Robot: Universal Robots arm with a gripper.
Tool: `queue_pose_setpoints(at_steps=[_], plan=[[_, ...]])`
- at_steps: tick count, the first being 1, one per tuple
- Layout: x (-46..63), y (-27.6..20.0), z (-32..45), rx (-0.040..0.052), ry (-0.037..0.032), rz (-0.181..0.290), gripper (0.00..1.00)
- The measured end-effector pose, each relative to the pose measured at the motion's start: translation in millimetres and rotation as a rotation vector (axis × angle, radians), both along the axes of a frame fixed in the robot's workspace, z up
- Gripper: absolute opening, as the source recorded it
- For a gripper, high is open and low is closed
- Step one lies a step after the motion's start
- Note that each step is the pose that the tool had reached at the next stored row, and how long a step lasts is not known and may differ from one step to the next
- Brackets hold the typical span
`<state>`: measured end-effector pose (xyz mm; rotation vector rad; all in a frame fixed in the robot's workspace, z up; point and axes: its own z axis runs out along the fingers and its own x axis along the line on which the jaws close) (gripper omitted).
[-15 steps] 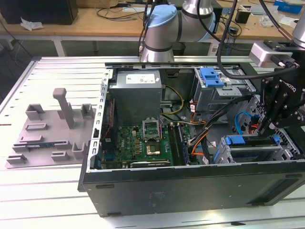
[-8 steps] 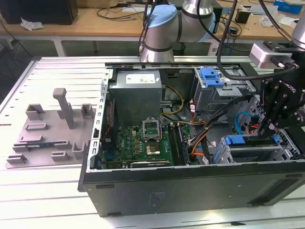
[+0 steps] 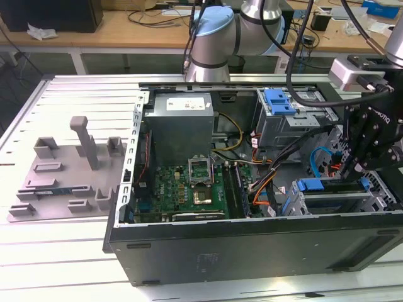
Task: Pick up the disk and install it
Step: 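Insert the first disk wire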
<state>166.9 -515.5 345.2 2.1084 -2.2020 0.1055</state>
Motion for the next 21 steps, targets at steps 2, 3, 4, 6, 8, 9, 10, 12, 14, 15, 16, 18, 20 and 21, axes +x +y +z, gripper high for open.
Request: queue_pose_setpoints(at_steps=[2,3,4,6,8,9,10,12,14,15,16,18,20,21], plan=[[0.0,0.0,-0.4,0.0000,0.0000,0.000,0.16],[0.0,0.0,-0.6,0.0000,0.0000,0.000,0.16],[0.0,0.0,-0.9,0.0000,0.0000,0.000,0.16],[0.0,0.0,-1.4,0.0000,0.0000,0.000,0.16],[0.0,0.0,-2.3,0.0000,0.0001,0.000,0.16],[0.0,0.0,-2.6,-0.0001,0.0000,0.000,0.16],[0.0,0.0,-2.9,-0.0002,0.0000,0.000,0.16],[0.0,0.0,-3.6,-0.0002,0.0000,0.000,0.16],[0.0,0.0,-4.0,-0.0001,0.0001,0.000,0.16],[0.0,0.0,-4.1,0.0000,0.0000,0.000,0.16],[0.0,0.0,-4.1,-0.0001,0.0000,0.000,0.16],[0.0,0.0,-4.1,-0.0001,0.0000,0.000,0.16],[0.0,0.0,-4.1,-0.0001,0.0000,0.000,0.16],[0.0,0.0,-4.1,-0.0001,0.0000,0.000,0.16]])
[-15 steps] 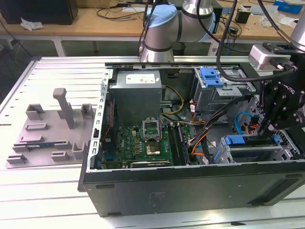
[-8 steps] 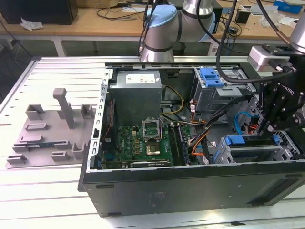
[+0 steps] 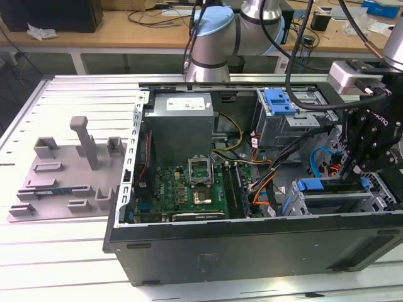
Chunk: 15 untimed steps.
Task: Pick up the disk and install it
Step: 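Insert the first disk wire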
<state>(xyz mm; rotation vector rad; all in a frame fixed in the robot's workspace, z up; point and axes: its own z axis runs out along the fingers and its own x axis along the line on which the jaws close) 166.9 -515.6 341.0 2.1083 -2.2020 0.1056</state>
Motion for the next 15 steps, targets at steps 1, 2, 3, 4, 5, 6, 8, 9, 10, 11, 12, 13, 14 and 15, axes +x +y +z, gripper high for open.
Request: queue_pose_setpoints(at_steps=[1,2,3,4,5,6,8,9,10,11,12,13,14,15], plan=[[0.0,0.0,0.0,0.0000,0.0000,0.000,0.16],[0.0,0.0,0.0,0.0000,0.0000,0.000,0.16],[0.0,0.0,-0.1,0.0000,0.0000,0.000,0.16],[0.0,0.0,-0.2,0.0000,0.0001,0.000,0.16],[0.0,0.0,-0.4,0.0000,0.0000,0.000,0.16],[0.0,0.0,-0.4,0.0000,0.0000,0.000,0.16],[0.0,0.0,-0.4,-0.0001,0.0000,0.000,0.16],[0.0,0.0,-0.5,0.0000,0.0000,0.000,0.16],[0.0,0.0,-0.4,0.0003,0.0000,0.000,0.16],[0.0,0.0,0.1,0.0007,0.0001,0.000,0.16],[0.0,0.0,0.7,0.0006,0.0001,0.000,0.16],[0.0,0.0,1.4,0.0005,0.0001,0.000,0.16],[0.0,0.0,2.6,0.0001,0.0001,0.000,0.16],[0.0,0.0,2.8,0.0004,0.0001,0.000,0.16]])
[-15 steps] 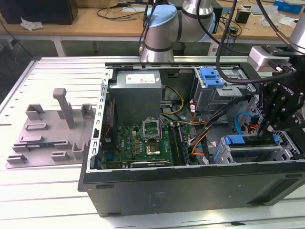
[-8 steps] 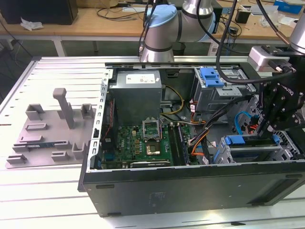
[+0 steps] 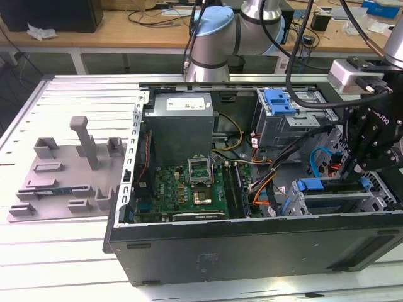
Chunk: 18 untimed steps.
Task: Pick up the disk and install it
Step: 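Insert the first disk wire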
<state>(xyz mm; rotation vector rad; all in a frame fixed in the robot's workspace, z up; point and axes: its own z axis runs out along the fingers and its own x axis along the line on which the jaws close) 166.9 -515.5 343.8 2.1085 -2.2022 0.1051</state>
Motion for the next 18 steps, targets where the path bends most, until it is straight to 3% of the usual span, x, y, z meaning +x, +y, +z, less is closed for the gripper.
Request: queue_pose_setpoints(at_steps=[18], plan=[[0.0,2.5,-1.6,-0.0004,-0.0001,0.000,0.16]])
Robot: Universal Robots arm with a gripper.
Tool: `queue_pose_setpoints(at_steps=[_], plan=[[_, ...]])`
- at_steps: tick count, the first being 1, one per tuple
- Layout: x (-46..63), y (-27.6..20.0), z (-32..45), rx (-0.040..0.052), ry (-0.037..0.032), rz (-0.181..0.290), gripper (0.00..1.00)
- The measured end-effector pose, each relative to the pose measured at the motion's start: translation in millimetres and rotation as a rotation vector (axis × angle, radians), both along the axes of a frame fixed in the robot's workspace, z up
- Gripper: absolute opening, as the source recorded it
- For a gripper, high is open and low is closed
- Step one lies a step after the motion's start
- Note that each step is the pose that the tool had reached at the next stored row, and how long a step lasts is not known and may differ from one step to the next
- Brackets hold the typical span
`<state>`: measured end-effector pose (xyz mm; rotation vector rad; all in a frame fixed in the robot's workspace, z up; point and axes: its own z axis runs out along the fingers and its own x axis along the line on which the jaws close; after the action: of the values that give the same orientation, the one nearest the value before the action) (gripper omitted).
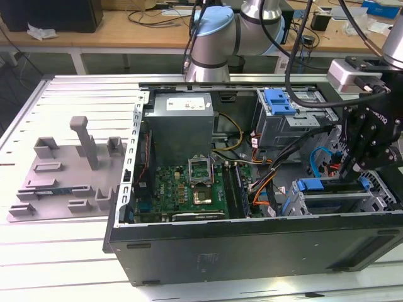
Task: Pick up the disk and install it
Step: 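Insert the first disk wire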
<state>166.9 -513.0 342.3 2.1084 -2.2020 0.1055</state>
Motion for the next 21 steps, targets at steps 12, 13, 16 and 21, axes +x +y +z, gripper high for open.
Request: queue_pose_setpoints(at_steps=[12,13,16,21], plan=[[0.1,0.0,-5.7,-0.0004,-0.0001,0.000,0.16],[0.1,0.0,-7.0,-0.0004,-0.0001,0.000,0.16],[0.1,0.0,-9.0,0.0005,0.0000,0.000,0.16],[0.1,0.0,-5.2,0.0013,0.0000,0.000,0.30]])
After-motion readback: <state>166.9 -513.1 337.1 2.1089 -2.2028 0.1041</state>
